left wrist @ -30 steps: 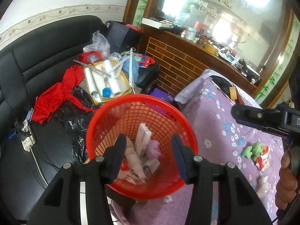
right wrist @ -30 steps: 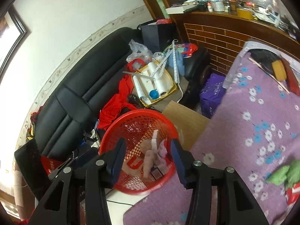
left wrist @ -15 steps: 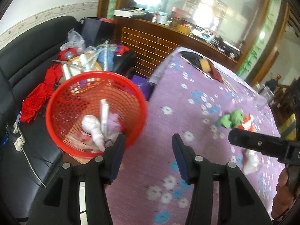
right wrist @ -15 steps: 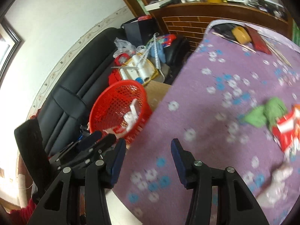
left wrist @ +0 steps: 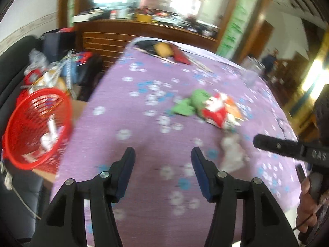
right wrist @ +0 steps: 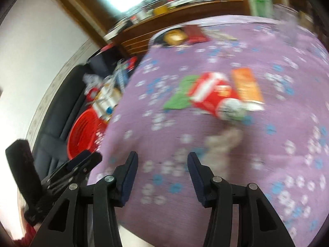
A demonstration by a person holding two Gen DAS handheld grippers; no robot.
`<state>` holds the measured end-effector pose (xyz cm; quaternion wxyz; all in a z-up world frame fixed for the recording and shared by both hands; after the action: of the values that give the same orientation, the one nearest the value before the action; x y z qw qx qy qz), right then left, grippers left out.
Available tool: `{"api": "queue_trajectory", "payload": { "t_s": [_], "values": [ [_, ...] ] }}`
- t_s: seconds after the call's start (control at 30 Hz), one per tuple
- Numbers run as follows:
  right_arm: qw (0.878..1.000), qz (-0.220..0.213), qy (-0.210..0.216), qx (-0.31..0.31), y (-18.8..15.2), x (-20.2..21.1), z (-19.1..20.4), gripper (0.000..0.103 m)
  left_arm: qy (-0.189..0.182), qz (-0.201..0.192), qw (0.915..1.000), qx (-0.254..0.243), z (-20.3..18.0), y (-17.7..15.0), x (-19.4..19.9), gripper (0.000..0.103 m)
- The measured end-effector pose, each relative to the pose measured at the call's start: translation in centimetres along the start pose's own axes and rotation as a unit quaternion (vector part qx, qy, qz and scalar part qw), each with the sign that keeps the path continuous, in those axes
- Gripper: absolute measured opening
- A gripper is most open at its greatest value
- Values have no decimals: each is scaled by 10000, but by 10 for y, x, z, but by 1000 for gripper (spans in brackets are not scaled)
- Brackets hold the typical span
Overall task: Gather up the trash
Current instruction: 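Grasp the white plastic bag on the table with the left tool, then grasp the red-and-white carton with the right tool while the left tool holds the bag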
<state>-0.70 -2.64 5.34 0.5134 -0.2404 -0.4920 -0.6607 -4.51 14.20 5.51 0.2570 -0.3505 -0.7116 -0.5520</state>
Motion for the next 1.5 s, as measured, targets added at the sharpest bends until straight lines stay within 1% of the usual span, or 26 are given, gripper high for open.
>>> {"api": "queue_trajectory", "payload": {
  "t_s": [0.1,0.2,0.27,0.37,0.4,0.5,0.63,0.67,0.73,0.77,0.9,0.97,1.0,1.07,1.1,1.17,1.33,1.37,1.5],
  "values": [
    [9989,-52,-217,-407,0,12,-34,54,-273,225,9990,-286,-36,-2,-16,66],
    [9970,-91,-346,-687,-3,25,-61,54,-571,494,9962,-430,-66,-6,-35,68],
    [9960,-141,-419,-778,-5,34,-76,54,-675,669,9943,-487,-80,-9,-48,68],
    [9948,-185,-490,-878,-11,44,-95,54,-752,920,9916,-510,-93,-13,-72,68],
    [9942,-190,-520,-923,-12,48,-103,54,-719,1010,9909,-525,-98,-14,-83,68],
    [9928,-216,-604,-1008,-16,56,-118,54,-722,1139,9890,-602,-110,-15,-103,68],
    [9920,-243,-681,-1036,-17,63,-134,54,-645,1212,9878,-739,-120,-15,-125,68],
    [9920,-239,-690,-1029,-16,64,-137,54,-621,1199,9878,-771,-122,-15,-131,65],
    [9923,-241,-704,-991,-14,66,-140,54,-582,1215,9874,-825,-124,-15,-138,47],
    [9929,-243,-686,-937,-12,66,-140,54,-588,1267,9866,-838,-125,-17,-143,36],
    [9962,-229,-652,-526,-3,61,-132,54,-566,1125,9886,-826,-121,-17,-140,30],
    [9972,-231,-676,-225,4,55,-126,55,-587,1009,9903,-754,-115,-16,-130,29],
    [9974,-211,-686,-43,8,51,-121,57,-578,897,9918,-706,-110,-15,-122,29],
    [9969,-168,-695,330,14,42,-111,60,-488,777,9935,-668,-101,-15,-110,29],
    [9959,-155,-705,546,18,35,-105,63,-428,695,9948,-616,-94,-15,-102,29],
    [9932,-97,-677,938,26,21,-92,66,-375,597,9965,-457,-82,-13,-90,29],
    [9836,62,-551,1718,49,-23,-61,71,-105,405,9990,-177,-49,-15,-59,29],
    [9811,74,-581,1847,53,-31,-57,74,-37,376,9992,-104,-41,-17,-53,29],
    [9679,161,-790,2382,71,-66,-43,76,167,328,9993,59,-21,-25,-38,29]
  ]
}}
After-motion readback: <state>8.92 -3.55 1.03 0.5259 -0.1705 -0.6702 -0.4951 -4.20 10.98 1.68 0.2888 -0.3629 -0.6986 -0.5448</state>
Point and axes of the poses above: each gripper's, at about its wrist camera, not at the fingertips, and x roughly against the way its jaws point, z to its left, y to its top, the point moved 6 cm from there along -x, roughly the way its jaws point, and after that the axes turned 5 degrees about -y, right-handed, at the moved point
